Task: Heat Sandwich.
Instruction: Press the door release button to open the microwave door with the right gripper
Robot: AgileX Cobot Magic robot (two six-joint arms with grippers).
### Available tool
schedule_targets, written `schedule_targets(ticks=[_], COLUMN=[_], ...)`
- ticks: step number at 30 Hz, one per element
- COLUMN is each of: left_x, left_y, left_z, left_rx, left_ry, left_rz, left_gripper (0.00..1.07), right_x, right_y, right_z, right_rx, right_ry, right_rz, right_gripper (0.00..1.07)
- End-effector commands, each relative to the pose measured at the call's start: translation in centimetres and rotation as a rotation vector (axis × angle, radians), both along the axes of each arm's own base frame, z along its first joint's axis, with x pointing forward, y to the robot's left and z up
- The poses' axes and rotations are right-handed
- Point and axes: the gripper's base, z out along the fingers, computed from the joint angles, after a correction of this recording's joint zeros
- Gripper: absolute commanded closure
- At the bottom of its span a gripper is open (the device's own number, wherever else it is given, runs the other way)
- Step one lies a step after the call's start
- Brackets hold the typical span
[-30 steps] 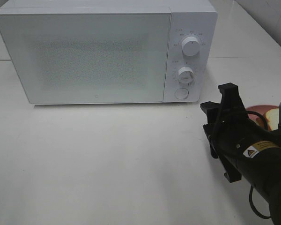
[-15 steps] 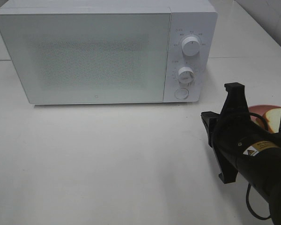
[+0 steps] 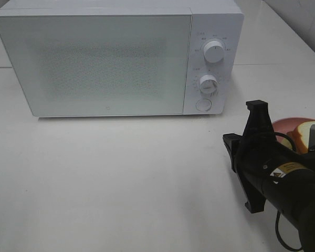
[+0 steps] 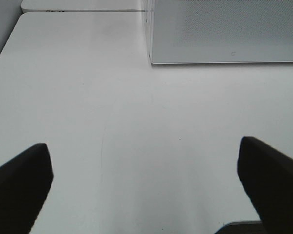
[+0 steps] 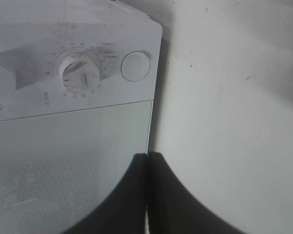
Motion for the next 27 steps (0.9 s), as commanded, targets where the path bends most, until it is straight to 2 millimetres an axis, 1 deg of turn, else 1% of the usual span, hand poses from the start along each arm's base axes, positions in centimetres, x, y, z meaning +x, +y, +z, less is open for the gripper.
schedule_targets(ticks=[1, 3, 5, 7, 9, 11, 18, 21, 23, 26, 27], left_x=[-0.2, -0.2, -0.2, -0.2, -0.2, -0.2, -0.2, -0.2, -0.2, -0.2, -0.2], left_y=[-0.1, -0.1, -0.1, -0.1, -0.1, -0.1, -0.1, -0.1, -0.1, -0.1, -0.1], left_z=[0.0, 0.0, 0.0, 0.0, 0.0, 0.0, 0.0, 0.0, 0.0, 0.0, 0.0], left_rx=[-0.009, -0.009, -0.009, -0.009, -0.009, -0.009, -0.009, -0.009, -0.009, -0.009, -0.009], left_ry=[-0.028, -0.028, -0.028, -0.028, -0.028, -0.028, -0.028, -0.028, -0.028, -0.028, -0.028], left_rz=[0.005, 0.005, 0.005, 0.005, 0.005, 0.005, 0.005, 0.005, 0.005, 0.005, 0.005], left_gripper=[0.09, 0.09, 0.09, 0.09, 0.09, 0.09, 0.09, 0.09, 0.09, 0.09, 0.09], right_x=[0.9, 1.7, 2.0, 2.9, 3.2, 4.2, 5.4, 6.5, 6.7, 8.1, 8.1], right_y=[-0.1, 0.0, 0.0, 0.2, 0.3, 0.4, 1.1, 1.2, 1.3, 1.3, 1.3], right_z=[-0.4, -0.7, -0.7, -0.7, -0.8, -1.0, -1.5, -2.1, -2.2, -2.1, -2.1], right_rx=[0.005, 0.018, 0.023, 0.029, 0.03, 0.033, 0.046, 0.043, 0.049, 0.067, 0.067], right_ry=[0.01, 0.011, 0.008, -0.001, -0.003, -0.005, 0.0, 0.016, 0.014, 0.016, 0.016], right_rz=[-0.031, -0.029, -0.03, -0.04, -0.042, -0.046, -0.069, -0.078, -0.082, -0.091, -0.091], right_gripper=[1.07, 1.07, 1.07, 1.07, 1.07, 1.07, 1.07, 1.07, 1.07, 1.07, 1.07])
